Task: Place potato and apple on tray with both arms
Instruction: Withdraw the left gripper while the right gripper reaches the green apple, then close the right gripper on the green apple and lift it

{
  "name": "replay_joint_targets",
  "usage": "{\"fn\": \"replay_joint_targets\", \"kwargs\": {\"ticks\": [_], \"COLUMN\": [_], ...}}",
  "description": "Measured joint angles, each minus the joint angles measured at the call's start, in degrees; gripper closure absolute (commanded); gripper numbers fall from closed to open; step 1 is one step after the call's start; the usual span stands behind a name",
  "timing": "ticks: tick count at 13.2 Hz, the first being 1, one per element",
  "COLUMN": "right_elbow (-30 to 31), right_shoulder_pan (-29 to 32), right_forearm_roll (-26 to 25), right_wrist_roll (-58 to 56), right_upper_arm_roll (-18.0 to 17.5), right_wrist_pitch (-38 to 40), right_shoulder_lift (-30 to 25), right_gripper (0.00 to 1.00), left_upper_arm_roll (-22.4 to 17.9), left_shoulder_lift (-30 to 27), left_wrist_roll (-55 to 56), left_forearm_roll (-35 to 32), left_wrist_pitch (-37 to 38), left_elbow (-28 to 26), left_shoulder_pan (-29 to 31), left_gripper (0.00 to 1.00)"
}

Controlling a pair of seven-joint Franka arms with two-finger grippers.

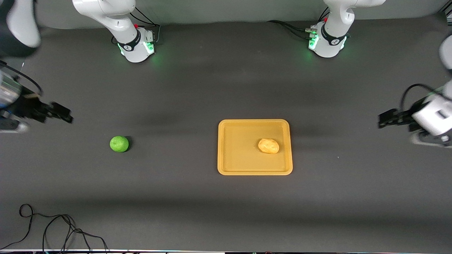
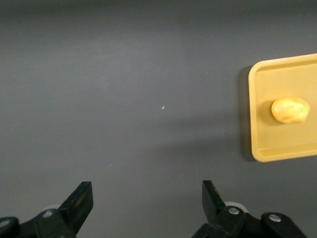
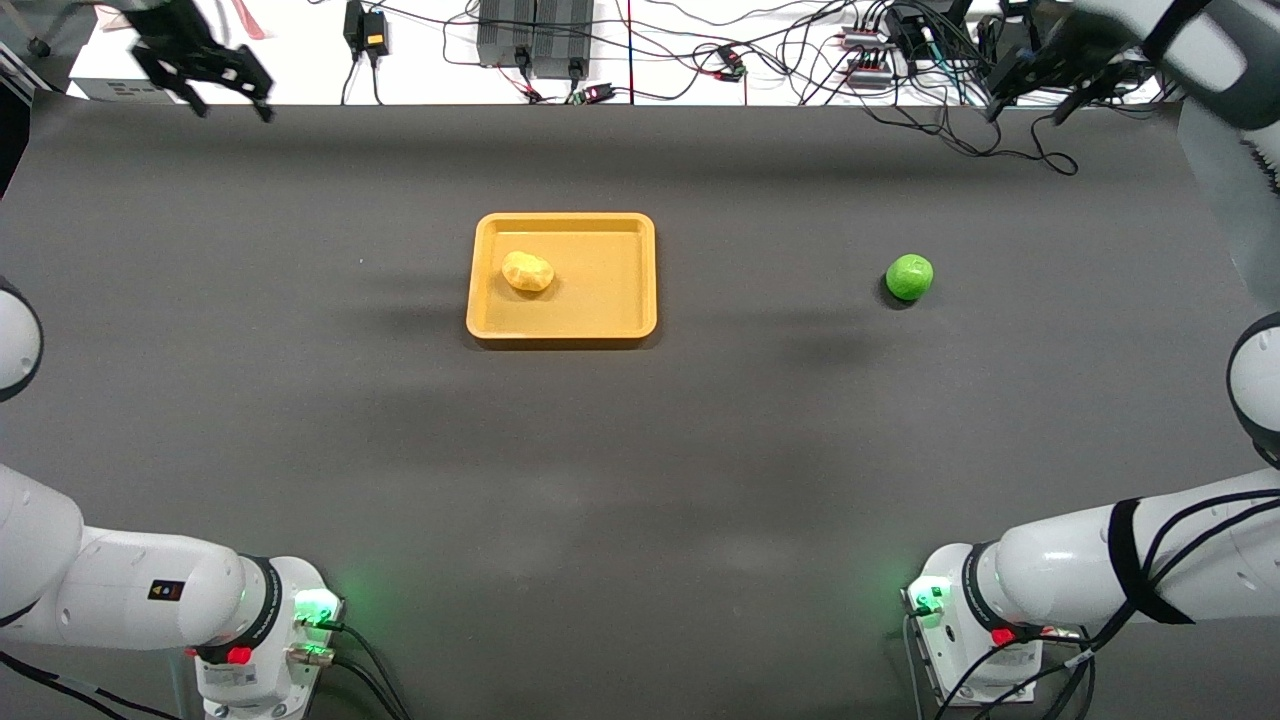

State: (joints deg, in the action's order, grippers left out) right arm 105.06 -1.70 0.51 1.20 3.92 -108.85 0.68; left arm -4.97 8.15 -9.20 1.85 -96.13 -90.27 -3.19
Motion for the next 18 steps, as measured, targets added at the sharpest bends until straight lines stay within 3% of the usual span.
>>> {"fn": "replay_joint_targets", "kwargs": {"ticks": [3, 6, 12, 18], "right_elbow": [12.1, 18.5, 23.6, 24.9], "right_shoulder_pan": [-0.7, -0.7, -0.7, -0.7], "right_forearm_roll": [0.0, 0.0, 0.0, 0.0], "right_wrist_roll": [0.0, 0.0, 0.0, 0.0], "right_upper_arm_roll": [0.0, 0.1, 0.1, 0.1], "right_wrist_pitch": [-17.0, -29.3, -42.1, -45.7], "right_shoulder_lift": [2.5, 7.6, 15.1, 19.3], "right_gripper": [0.00, 0.00, 0.00, 0.00], "left_upper_arm_roll": [0.0, 0.0, 0.5, 0.8], "left_shoulder_lift": [-1.7, -2.0, -2.0, -2.0], "left_wrist_roll": [-2.1, -3.1, -3.3, -3.3], "left_forearm_roll": [0.0, -0.6, -2.9, -2.9], "left_wrist_pitch": [2.2, 2.3, 2.2, 2.2], "left_elbow": [0.9, 0.9, 1.1, 1.2], "left_shoulder_pan": [1.7, 2.9, 3.1, 3.1], "left_gripper": [0.02, 0.02, 0.02, 0.02]}}
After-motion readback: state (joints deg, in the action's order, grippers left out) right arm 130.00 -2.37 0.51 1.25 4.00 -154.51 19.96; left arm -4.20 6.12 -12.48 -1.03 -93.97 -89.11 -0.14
